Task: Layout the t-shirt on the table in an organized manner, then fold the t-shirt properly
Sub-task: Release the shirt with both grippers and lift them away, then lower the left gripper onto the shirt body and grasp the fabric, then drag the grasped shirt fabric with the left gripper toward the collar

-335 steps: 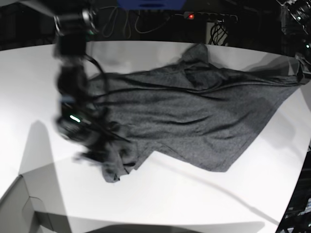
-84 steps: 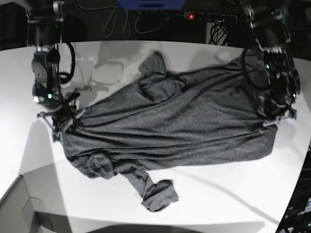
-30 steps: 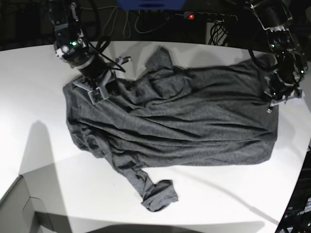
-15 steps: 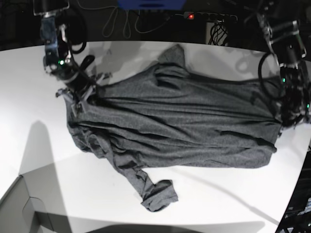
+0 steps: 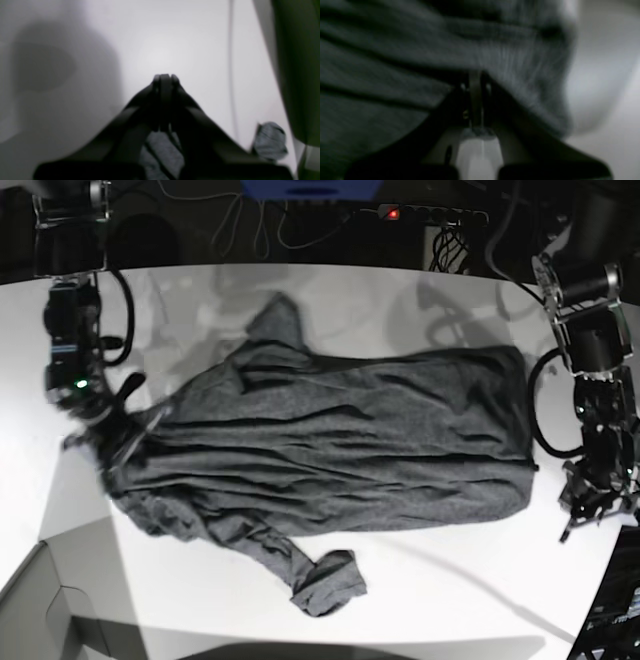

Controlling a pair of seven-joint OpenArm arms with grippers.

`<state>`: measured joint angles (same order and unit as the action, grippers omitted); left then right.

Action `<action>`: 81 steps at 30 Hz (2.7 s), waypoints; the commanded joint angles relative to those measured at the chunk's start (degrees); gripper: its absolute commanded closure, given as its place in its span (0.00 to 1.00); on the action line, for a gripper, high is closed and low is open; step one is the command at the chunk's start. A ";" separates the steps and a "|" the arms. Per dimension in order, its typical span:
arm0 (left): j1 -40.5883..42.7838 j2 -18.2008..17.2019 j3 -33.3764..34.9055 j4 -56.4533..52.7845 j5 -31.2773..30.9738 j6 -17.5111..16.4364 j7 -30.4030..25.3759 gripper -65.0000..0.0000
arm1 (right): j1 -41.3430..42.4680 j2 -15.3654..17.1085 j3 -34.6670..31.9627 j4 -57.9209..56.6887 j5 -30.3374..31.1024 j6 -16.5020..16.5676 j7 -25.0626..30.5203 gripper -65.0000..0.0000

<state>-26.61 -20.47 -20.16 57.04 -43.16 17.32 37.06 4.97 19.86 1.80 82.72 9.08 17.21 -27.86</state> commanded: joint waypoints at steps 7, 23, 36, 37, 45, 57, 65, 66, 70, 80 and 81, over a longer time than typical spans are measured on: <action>7.14 2.49 -8.36 18.44 -6.12 -0.49 9.14 1.00 | -8.09 -1.18 8.00 14.38 0.81 -0.11 1.26 1.00; 25.69 14.18 6.32 33.91 -18.51 -0.13 26.63 0.70 | -22.60 -9.79 13.27 24.58 0.81 -0.11 1.26 1.00; 26.30 14.53 34.19 42.26 -11.22 0.22 28.30 0.46 | -22.77 -8.21 23.82 24.49 0.90 -0.11 1.26 1.00; 26.30 14.62 35.77 42.88 -7.79 0.22 28.30 0.42 | -22.86 -8.21 24.79 24.49 0.90 -0.11 1.26 1.00; 30.26 17.44 51.50 50.70 17.35 2.24 28.22 0.26 | -23.13 -8.38 30.06 24.40 0.98 -0.03 1.26 1.00; 32.11 19.55 52.82 42.70 21.22 9.01 28.22 0.26 | -24.27 -8.56 30.77 24.49 0.98 -0.03 1.26 1.00; 30.00 20.95 50.19 36.20 21.31 12.44 28.13 0.26 | -25.06 -8.56 30.77 24.49 0.98 -0.03 1.26 1.00; 30.00 21.04 49.39 35.76 20.96 13.32 28.13 0.26 | -25.06 -8.56 30.77 24.49 0.98 -0.03 1.26 1.00; 29.91 22.01 48.87 35.32 21.31 15.34 28.13 0.26 | -25.15 -8.56 30.77 24.49 0.98 -0.03 1.26 1.00; 30.00 21.74 49.04 33.73 21.31 16.13 28.22 0.60 | -25.15 -8.56 30.86 24.49 0.98 -0.03 1.26 1.00; 29.91 21.74 49.04 32.94 21.31 16.04 28.22 0.63 | -25.15 -8.56 30.86 24.49 0.98 -0.03 1.26 1.00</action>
<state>3.05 1.17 28.84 90.67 -22.13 31.92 63.92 -20.34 10.46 32.21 106.19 9.61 17.17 -27.90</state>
